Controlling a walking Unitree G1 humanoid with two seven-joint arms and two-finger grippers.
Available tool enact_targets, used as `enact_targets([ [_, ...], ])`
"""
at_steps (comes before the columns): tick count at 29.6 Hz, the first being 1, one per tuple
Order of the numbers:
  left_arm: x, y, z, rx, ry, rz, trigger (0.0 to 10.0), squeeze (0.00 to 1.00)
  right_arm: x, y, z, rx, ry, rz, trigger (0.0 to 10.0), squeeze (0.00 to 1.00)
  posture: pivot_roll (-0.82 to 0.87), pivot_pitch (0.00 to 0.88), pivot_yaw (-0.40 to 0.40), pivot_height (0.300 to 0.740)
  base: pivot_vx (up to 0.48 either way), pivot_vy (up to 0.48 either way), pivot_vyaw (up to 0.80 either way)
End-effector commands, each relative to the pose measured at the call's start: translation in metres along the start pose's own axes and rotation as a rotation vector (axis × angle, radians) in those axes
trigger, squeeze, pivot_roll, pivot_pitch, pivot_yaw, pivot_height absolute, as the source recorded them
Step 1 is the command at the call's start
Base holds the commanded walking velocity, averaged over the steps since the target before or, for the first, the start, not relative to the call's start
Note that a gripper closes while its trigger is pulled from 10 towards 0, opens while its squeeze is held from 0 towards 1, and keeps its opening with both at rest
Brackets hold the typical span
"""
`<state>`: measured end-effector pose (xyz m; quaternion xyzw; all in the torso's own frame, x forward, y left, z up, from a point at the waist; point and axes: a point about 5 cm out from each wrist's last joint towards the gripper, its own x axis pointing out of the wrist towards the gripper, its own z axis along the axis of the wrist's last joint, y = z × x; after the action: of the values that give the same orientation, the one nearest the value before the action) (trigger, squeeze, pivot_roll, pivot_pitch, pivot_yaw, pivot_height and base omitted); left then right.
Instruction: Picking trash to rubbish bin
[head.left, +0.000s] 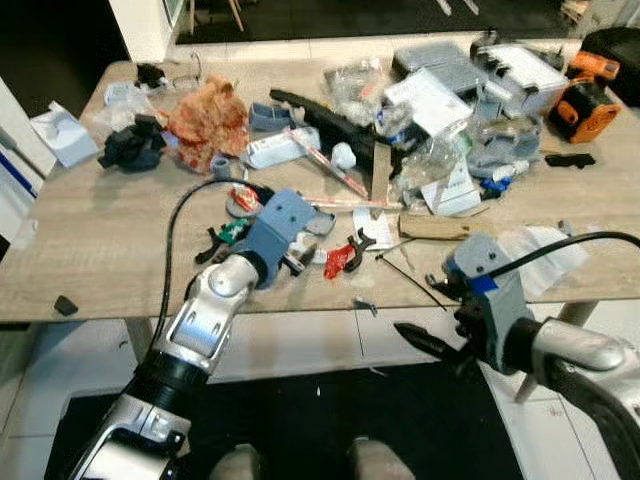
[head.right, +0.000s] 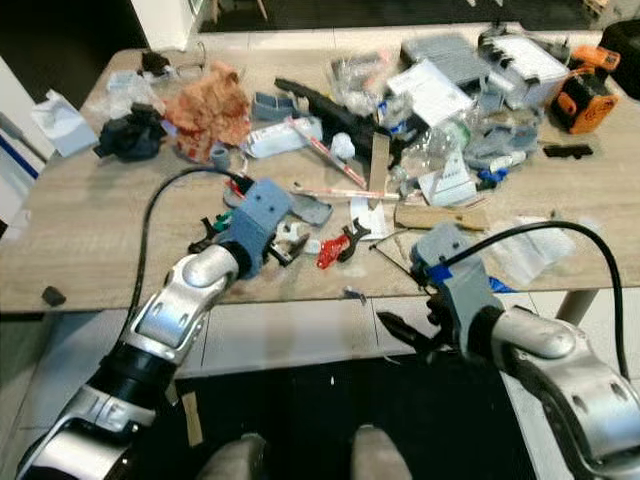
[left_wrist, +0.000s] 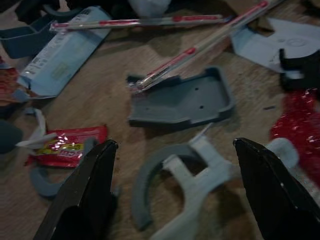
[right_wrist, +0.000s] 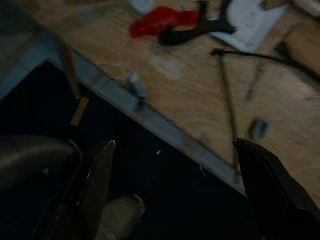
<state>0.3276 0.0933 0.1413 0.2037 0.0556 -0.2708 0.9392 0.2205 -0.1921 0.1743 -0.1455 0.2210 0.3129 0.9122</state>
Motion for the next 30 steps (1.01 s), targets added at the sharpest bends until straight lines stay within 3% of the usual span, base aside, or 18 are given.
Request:
enact_targets([
  [1,-0.002,0.007,-0.005,0.025,0.015,0.019,10.0,0.00,-0.006,-0.002,0.005,-0.008,-0.010,-0.013,10.0,0.00,-0.19,0.163,0.027,0.740,0.000,0.000,0.00],
  [4,-0.002,0.007,-0.006,0.028,0.022,0.017,10.0,0.00,-0.006,-0.003,0.006,-0.007,-0.012,-0.016,10.0,0.00,-0.19,0.163,0.027,0.740,0.000,0.000,0.00],
  [6,-0.004,-0.005,-0.012,0.068,0.048,-0.093,10.0,0.00,-0.008,-0.005,0.006,0.000,-0.005,-0.026,10.0,0.00,-0.19,0.177,0.023,0.740,0.000,0.000,0.00],
  [7,-0.004,-0.005,-0.012,0.068,0.048,-0.093,10.0,0.00,-0.008,-0.005,0.006,0.000,-0.005,-0.026,10.0,0.00,-0.19,0.177,0.023,0.740,0.000,0.000,0.00],
  [8,-0.007,-0.013,-0.016,0.059,0.066,-0.178,10.0,0.00,-0.009,-0.007,0.004,0.010,0.010,-0.042,10.0,0.00,-0.19,0.181,0.023,0.740,0.000,0.000,0.00],
  [13,-0.010,-0.016,-0.018,0.056,0.068,-0.228,10.0,0.00,-0.011,-0.012,0.002,0.019,0.029,-0.072,10.0,0.00,-0.19,0.186,0.020,0.740,0.000,0.000,0.00],
  [16,-0.010,-0.021,-0.018,-0.010,0.068,-0.265,10.0,0.00,-0.011,-0.015,0.002,0.035,0.028,-0.095,10.0,0.00,-0.20,0.187,0.021,0.740,0.000,0.000,0.00],
  [18,-0.010,-0.021,-0.018,-0.010,0.068,-0.265,10.0,0.00,-0.011,-0.015,0.002,0.035,0.028,-0.095,10.0,0.00,-0.20,0.187,0.021,0.740,0.000,0.000,0.00],
  [22,-0.010,-0.031,-0.008,-0.167,0.038,-0.377,10.0,0.00,-0.013,-0.021,0.002,0.052,0.041,-0.142,10.0,0.00,-0.20,0.189,0.019,0.740,0.000,0.000,0.00],
  [30,-0.005,-0.033,-0.008,-0.173,0.039,-0.329,10.0,0.00,-0.013,-0.024,0.003,0.057,0.038,-0.164,10.0,0.00,-0.21,0.189,0.018,0.740,0.000,0.000,0.00],
])
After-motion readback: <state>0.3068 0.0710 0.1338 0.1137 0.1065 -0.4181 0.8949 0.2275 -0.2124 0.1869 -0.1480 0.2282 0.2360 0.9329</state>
